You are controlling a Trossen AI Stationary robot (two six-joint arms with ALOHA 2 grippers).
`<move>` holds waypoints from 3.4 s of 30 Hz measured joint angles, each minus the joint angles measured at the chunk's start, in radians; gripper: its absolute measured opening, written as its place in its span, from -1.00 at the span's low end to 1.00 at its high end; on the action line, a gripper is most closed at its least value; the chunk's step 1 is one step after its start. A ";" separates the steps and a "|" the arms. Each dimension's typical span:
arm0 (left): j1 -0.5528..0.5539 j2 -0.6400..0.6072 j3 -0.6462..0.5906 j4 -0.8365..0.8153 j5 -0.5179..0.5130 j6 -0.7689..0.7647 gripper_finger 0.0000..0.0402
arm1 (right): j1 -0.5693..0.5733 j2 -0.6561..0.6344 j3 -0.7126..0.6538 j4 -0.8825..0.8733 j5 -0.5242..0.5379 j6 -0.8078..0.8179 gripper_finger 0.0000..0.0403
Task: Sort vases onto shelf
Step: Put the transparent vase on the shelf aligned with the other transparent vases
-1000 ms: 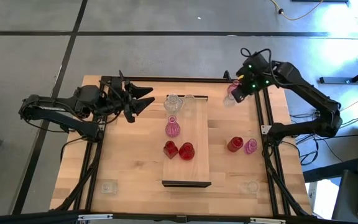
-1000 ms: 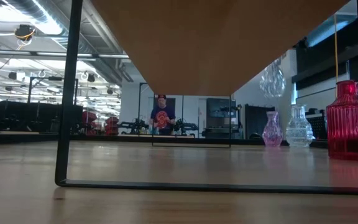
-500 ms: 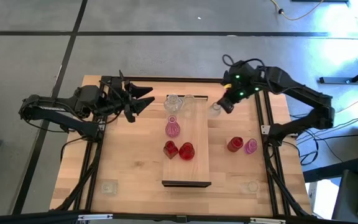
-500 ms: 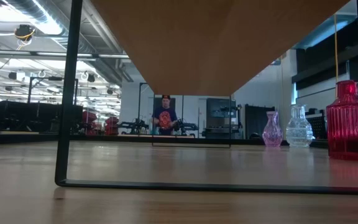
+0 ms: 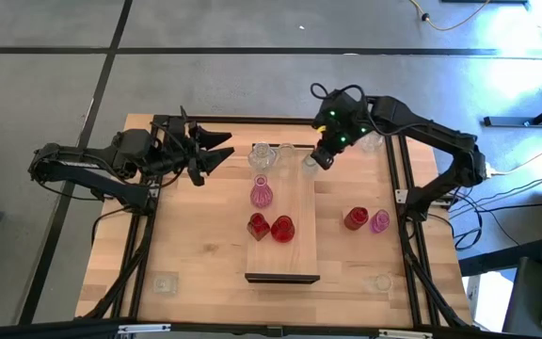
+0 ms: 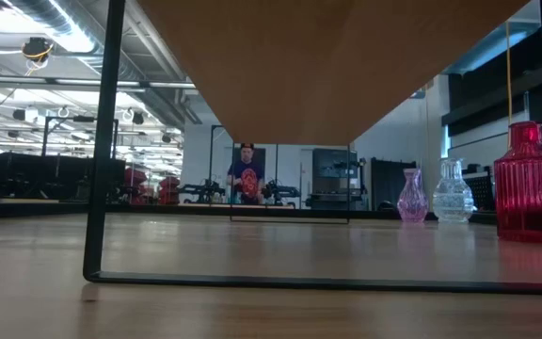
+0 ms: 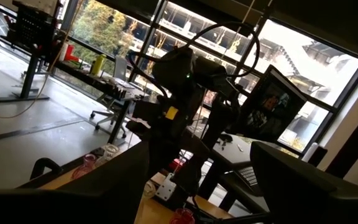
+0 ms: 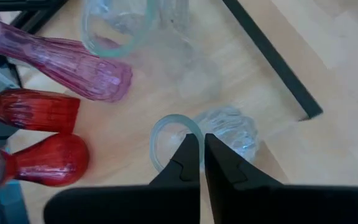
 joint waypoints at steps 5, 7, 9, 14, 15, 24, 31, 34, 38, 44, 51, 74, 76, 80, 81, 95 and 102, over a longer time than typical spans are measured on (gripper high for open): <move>0.000 0.000 0.000 -0.002 0.000 0.000 0.37 | 0.000 0.006 -0.001 0.037 -0.008 0.009 -1.00; 0.000 0.000 0.000 -0.006 0.000 0.000 0.37 | 0.000 0.007 -0.002 0.049 -0.007 0.012 -1.00; 0.000 0.000 0.000 -0.013 0.000 0.000 0.37 | 0.000 0.007 -0.002 0.044 -0.007 0.012 -1.00; 0.000 0.000 0.000 -0.017 0.000 0.000 0.37 | 0.000 0.013 -0.002 0.047 -0.009 0.032 -1.00; 0.000 0.000 0.000 -0.017 0.000 0.000 0.37 | 0.000 0.017 -0.002 0.047 -0.009 0.032 -1.00; 0.000 0.000 0.000 -0.022 0.000 -0.001 0.37 | 0.000 0.033 -0.002 0.050 -0.050 0.042 -1.00; 0.000 0.000 0.000 -0.024 0.000 -0.002 0.37 | 0.000 0.033 -0.001 0.048 -0.010 0.042 -0.97; 0.000 0.000 0.000 -0.025 0.000 -0.002 0.37 | 0.000 0.033 -0.001 0.047 0.002 0.042 -0.95; 0.000 0.000 0.000 -0.027 0.000 -0.002 0.37 | 0.000 0.034 -0.001 0.046 0.023 0.041 -0.93; 0.000 0.000 0.000 -0.027 0.000 -0.002 0.37 | 0.000 0.040 -0.005 0.032 0.037 0.035 -0.90; 0.000 0.000 0.000 -0.027 0.000 -0.002 0.37 | 0.000 0.037 -0.005 0.040 0.029 0.031 -0.90; 0.000 0.000 0.000 -0.040 0.000 -0.003 0.37 | 0.000 0.017 -0.202 0.171 -0.094 0.026 -0.11; 0.000 0.000 0.000 -0.040 0.000 -0.003 0.37 | 0.000 -0.001 -0.239 0.227 -0.092 0.051 -0.11; 0.000 0.000 0.000 -0.040 0.000 -0.003 0.37 | 0.000 -0.006 -0.288 0.267 -0.079 0.061 -0.16; 0.000 0.000 0.000 -0.040 0.000 -0.003 0.37 | 0.000 -0.006 -0.300 0.277 -0.084 0.064 -0.17; 0.000 0.000 0.000 -0.043 -0.001 -0.005 0.37 | 0.000 -0.007 -0.376 0.392 -0.152 0.114 -0.32; 0.000 0.000 0.000 -0.043 -0.001 -0.005 0.37 | 0.000 -0.007 -0.378 0.383 -0.175 0.114 -0.54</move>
